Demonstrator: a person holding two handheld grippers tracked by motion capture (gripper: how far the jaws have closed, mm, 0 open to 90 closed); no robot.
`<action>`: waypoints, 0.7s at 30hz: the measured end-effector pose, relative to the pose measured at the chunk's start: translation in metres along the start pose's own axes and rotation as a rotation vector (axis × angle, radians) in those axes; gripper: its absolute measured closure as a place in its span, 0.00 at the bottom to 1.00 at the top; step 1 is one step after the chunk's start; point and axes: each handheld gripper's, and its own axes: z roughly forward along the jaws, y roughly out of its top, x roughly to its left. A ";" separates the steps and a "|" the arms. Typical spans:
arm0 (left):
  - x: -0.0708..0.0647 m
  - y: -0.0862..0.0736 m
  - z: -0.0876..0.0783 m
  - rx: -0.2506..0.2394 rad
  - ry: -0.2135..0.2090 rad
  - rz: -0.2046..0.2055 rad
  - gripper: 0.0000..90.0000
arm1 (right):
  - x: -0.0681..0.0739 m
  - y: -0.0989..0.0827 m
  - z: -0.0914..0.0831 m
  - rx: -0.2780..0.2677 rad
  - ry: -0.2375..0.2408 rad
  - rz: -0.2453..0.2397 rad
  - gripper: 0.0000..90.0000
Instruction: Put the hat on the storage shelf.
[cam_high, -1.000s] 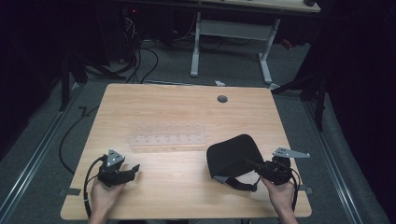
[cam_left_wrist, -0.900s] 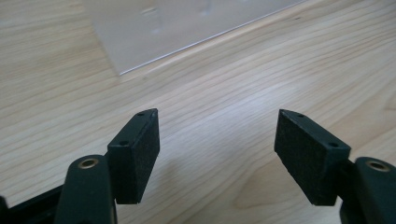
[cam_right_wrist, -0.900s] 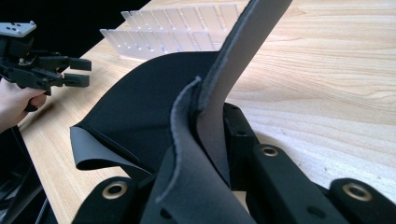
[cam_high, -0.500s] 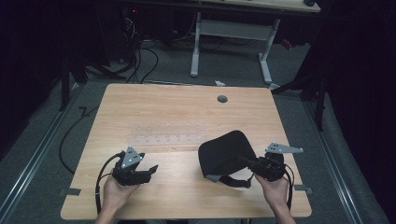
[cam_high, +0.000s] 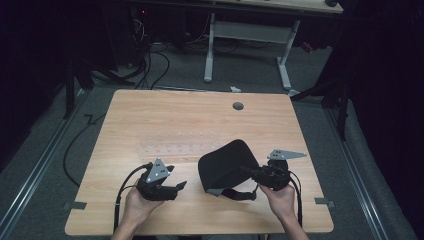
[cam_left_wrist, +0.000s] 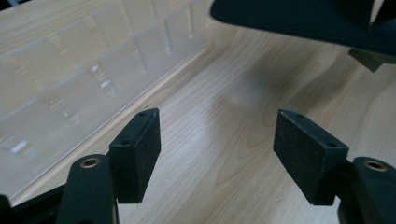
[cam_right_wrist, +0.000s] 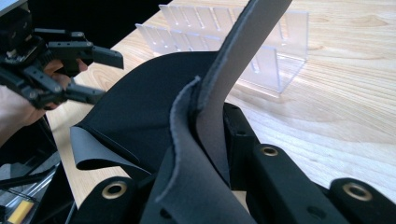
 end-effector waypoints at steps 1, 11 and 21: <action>-0.004 0.000 0.001 0.005 -0.011 0.011 0.36 | 0.001 0.001 0.001 0.003 0.002 0.001 0.95; -0.024 -0.009 0.014 0.013 -0.046 0.063 0.32 | 0.011 0.004 0.017 0.055 0.013 -0.015 0.94; -0.024 -0.012 0.013 0.007 -0.028 0.102 0.33 | 0.016 0.007 0.028 0.103 0.024 -0.003 0.94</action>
